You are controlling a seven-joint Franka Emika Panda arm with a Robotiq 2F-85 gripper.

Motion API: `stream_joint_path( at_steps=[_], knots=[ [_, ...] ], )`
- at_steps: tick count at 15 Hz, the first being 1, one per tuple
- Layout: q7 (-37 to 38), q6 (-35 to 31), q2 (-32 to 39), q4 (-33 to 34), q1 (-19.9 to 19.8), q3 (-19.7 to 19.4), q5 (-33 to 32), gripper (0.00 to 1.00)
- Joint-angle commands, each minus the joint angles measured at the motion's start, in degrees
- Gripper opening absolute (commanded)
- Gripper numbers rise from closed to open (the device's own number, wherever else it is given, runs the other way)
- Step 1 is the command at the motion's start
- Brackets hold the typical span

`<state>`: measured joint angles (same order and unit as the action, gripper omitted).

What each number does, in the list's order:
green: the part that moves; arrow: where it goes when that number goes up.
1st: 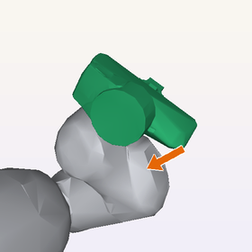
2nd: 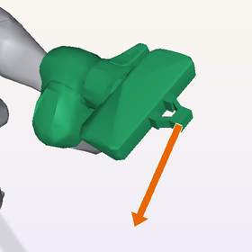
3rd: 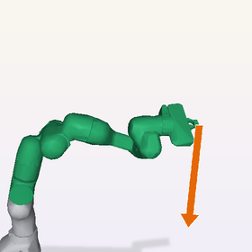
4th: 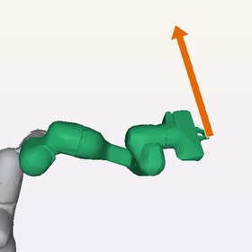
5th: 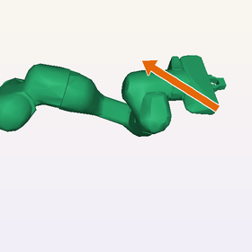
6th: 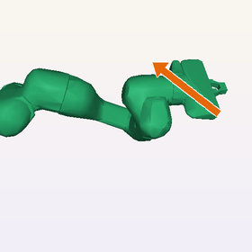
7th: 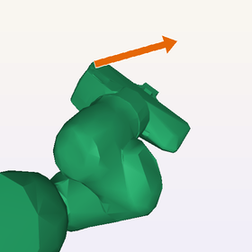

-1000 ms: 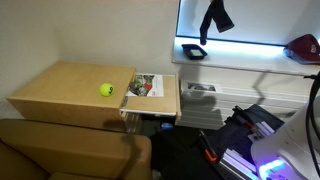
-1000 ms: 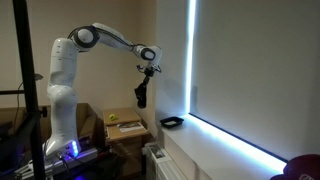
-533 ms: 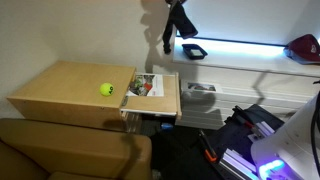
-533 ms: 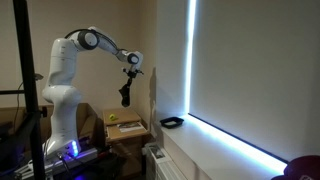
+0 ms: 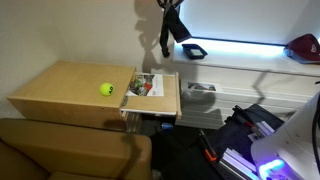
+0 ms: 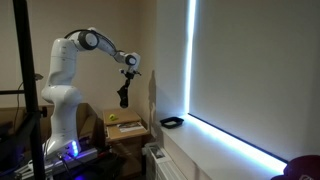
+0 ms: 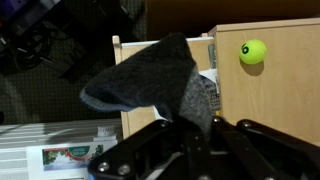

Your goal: Pick up one piece of socks and put it on top of the drawer

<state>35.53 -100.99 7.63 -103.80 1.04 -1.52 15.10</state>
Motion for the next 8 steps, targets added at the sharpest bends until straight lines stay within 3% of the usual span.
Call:
stream_joint_path(
  at_steps=[1,4,8],
  knots=[
    [-2.14,-1.96,5.71,0.65,1.96,1.85,-1.95,0.01],
    [-0.5,-11.18,12.43,3.98,6.04,3.73,-6.38,0.01],
    [3.94,-23.23,20.27,11.46,12.06,3.45,-14.74,0.01]
  ],
)
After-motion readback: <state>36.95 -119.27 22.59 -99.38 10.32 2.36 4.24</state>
